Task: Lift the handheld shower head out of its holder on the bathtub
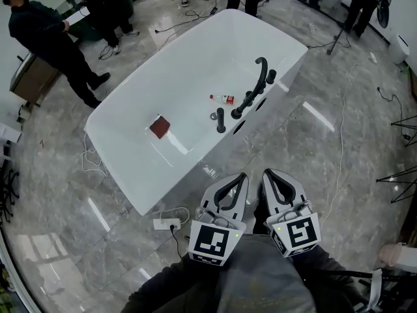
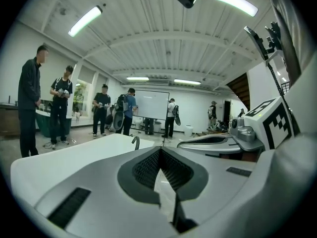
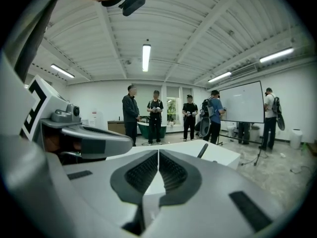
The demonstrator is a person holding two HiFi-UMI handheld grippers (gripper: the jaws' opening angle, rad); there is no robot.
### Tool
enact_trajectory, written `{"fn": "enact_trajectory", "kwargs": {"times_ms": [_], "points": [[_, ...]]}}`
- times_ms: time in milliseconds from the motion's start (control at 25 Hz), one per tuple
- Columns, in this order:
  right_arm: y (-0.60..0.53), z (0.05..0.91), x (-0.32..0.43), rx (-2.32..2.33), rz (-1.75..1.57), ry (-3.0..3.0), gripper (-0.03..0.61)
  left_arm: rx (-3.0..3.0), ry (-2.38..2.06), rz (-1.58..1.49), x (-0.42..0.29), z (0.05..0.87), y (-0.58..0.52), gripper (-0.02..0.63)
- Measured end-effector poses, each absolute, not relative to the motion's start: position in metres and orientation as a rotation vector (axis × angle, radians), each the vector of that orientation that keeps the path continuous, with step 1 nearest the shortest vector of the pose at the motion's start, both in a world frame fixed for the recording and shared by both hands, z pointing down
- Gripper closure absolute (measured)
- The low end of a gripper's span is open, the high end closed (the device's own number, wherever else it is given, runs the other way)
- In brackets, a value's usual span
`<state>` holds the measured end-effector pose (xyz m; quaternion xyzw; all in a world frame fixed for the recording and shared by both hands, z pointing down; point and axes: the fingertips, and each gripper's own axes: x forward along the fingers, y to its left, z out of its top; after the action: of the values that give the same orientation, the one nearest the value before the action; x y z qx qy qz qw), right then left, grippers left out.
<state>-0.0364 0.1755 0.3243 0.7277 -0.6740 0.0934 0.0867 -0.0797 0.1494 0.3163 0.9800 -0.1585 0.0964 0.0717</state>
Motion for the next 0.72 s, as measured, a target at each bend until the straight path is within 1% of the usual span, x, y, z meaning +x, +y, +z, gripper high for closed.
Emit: {"fn": "enact_trajectory", "kwargs": {"times_ms": [280,720], "points": [[0.141,0.325,0.0,2.093,0.29,-2.128,0.574,2.917,-0.626,0.338,-0.048,0.313,0.121,0.611],[0.102,0.338,0.095,1.965,0.375,-2.274,0.574,2.845,-0.802,0.445,0.042,0.324,0.093,0.611]]}}
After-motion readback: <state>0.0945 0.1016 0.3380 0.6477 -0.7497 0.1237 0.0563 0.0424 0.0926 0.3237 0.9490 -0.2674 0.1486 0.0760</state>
